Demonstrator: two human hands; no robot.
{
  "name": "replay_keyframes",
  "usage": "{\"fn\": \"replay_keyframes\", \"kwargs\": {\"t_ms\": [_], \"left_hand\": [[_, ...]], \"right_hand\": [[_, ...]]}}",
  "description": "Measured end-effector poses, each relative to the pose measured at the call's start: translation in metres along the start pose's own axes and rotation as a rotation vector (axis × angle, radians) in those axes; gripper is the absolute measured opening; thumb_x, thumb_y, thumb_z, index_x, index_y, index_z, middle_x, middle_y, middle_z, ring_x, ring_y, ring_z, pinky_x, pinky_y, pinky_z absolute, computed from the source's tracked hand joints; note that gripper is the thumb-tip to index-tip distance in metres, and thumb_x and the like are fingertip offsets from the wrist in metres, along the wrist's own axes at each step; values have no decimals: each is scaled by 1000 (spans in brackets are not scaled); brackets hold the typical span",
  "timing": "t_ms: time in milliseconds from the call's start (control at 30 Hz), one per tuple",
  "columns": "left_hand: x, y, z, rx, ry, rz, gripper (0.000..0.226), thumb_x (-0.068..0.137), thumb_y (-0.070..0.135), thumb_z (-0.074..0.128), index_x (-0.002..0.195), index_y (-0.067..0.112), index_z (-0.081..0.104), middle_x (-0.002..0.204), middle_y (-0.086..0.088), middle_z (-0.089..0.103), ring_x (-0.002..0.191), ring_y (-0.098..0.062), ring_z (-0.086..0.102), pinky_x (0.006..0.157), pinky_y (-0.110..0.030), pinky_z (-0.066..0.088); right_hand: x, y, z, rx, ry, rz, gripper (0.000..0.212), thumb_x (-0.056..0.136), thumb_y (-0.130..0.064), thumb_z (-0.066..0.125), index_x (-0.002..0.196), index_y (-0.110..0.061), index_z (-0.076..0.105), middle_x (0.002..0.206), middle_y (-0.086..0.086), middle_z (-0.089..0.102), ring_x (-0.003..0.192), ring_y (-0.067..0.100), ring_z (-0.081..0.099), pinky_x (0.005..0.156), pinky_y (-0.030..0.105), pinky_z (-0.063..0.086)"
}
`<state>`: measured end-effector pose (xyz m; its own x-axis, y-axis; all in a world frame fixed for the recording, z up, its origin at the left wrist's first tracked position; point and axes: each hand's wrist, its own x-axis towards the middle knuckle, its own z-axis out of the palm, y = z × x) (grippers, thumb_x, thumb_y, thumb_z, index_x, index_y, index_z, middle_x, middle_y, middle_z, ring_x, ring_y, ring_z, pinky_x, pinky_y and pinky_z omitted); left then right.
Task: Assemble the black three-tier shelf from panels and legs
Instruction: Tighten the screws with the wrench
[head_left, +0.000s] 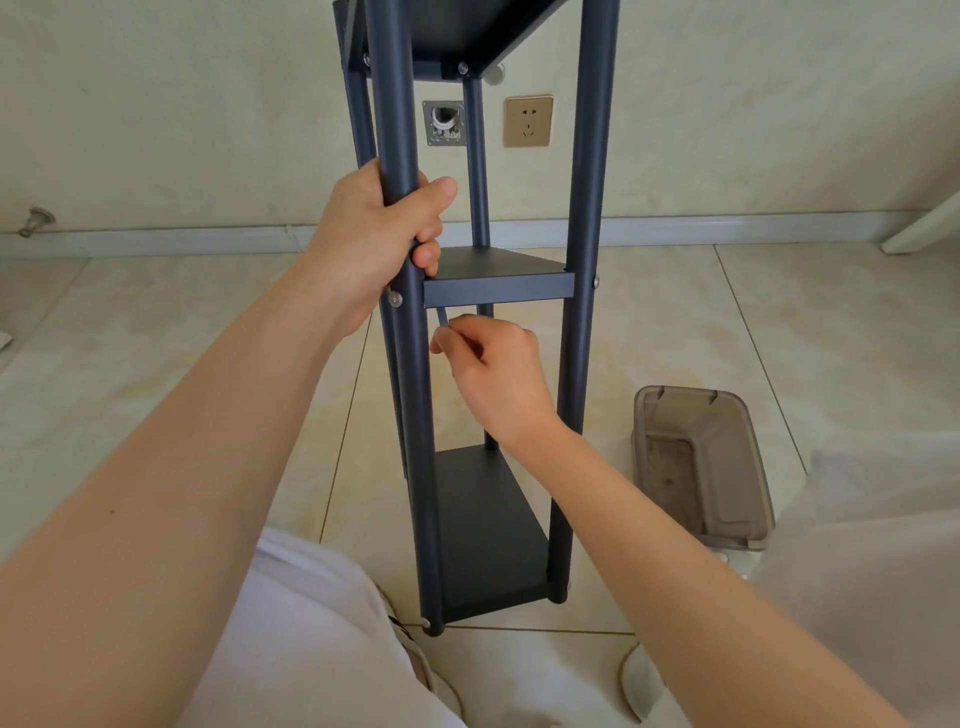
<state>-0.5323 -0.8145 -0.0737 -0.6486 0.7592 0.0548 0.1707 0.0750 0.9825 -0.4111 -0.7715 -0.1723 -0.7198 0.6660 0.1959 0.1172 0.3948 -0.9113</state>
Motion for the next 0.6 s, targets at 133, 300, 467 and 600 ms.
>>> {"fn": "replay_keyframes", "kwargs": {"t_ms": [133,300,467,600], "left_hand": [[1,0,-1,-2,9,-7,19,99,22,64,90,17,47,56,12,48,50,-8,45,58,-23,49],[1,0,-1,-3,8,-8,18,99,22,64,91,17,48,57,11,48,51,-7,45,58,-24,50],[1,0,-3,-7,10,-13,19,99,22,64,92,16,47,58,11,47,51,-8,45,59,-24,50],[1,1,-3,-9,13,-8,18,99,21,63,91,17,47,58,11,47,51,-8,45,59,-24,50]], "right_hand": [[2,-2,0,-43,13,-37,22,99,-12,56,87,-5,74,61,-11,55,57,-3,53,59,5,40],[4,-6,6,-50,42,-29,31,99,-13,57,68,-11,59,54,-8,49,50,5,49,59,7,39],[3,-3,8,-23,68,-56,30,99,-12,57,74,0,69,63,8,65,54,8,58,64,9,48],[9,1,16,36,57,-60,29,99,-11,58,77,3,70,66,9,67,62,16,68,69,17,55]]}}
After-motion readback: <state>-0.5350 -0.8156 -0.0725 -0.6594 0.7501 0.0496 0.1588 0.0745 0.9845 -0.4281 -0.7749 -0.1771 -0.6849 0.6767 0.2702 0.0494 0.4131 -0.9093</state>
